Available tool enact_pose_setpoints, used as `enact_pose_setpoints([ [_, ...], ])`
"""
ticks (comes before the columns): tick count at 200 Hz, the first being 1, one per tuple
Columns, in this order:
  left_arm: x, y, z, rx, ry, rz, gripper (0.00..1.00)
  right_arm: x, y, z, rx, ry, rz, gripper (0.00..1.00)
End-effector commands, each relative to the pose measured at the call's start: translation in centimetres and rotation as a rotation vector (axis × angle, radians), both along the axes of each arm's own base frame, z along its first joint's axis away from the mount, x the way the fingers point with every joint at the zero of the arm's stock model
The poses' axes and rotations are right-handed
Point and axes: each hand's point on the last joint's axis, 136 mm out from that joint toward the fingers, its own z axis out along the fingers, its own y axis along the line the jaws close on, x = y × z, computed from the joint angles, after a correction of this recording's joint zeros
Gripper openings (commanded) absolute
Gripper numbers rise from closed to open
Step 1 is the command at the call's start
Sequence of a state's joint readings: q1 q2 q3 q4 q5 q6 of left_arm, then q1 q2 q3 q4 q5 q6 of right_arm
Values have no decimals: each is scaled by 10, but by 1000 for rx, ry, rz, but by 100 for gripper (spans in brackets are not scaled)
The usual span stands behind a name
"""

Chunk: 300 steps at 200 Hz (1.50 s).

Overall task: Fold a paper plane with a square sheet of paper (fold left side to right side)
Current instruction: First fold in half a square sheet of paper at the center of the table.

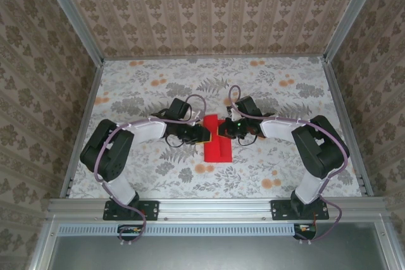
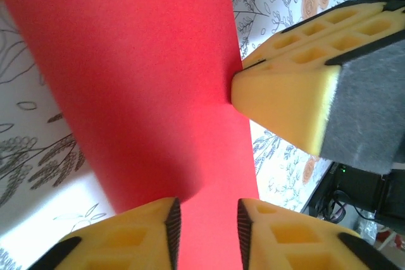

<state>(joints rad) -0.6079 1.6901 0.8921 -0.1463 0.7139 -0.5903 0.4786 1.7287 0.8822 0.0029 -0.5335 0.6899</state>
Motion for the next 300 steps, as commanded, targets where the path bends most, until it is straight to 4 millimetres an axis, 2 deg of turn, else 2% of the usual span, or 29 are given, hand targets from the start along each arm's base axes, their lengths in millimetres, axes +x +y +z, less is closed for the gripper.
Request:
enact_pose_setpoints([
  [1, 7, 7, 21, 26, -71, 14, 40, 2, -10, 4, -82, -25, -7, 0],
  [39, 10, 17, 8, 114, -77, 41, 58, 2, -23, -3, -164, -17, -32, 0],
  [79, 12, 9, -7, 143, -52, 43, 61, 0, -30, -8, -210, -5, -41, 0],
  [114, 16, 0, -15, 166, -42, 39, 61, -2, -33, -11, -232, 3, -35, 0],
  [186, 16, 2, -36, 319, -46, 13, 51, -4, -38, -14, -269, 8, -29, 0],
  [232, 10, 3, -49, 391, -44, -16, 47, -2, -42, -10, -284, -15, -45, 5],
  [265, 6, 2, -56, 420, -40, -28, 47, 4, -66, 7, -344, -96, -133, 29],
  [300, 5, 1, -59, 428, -37, -35, 47, 4, -91, 19, -382, -140, -202, 47],
])
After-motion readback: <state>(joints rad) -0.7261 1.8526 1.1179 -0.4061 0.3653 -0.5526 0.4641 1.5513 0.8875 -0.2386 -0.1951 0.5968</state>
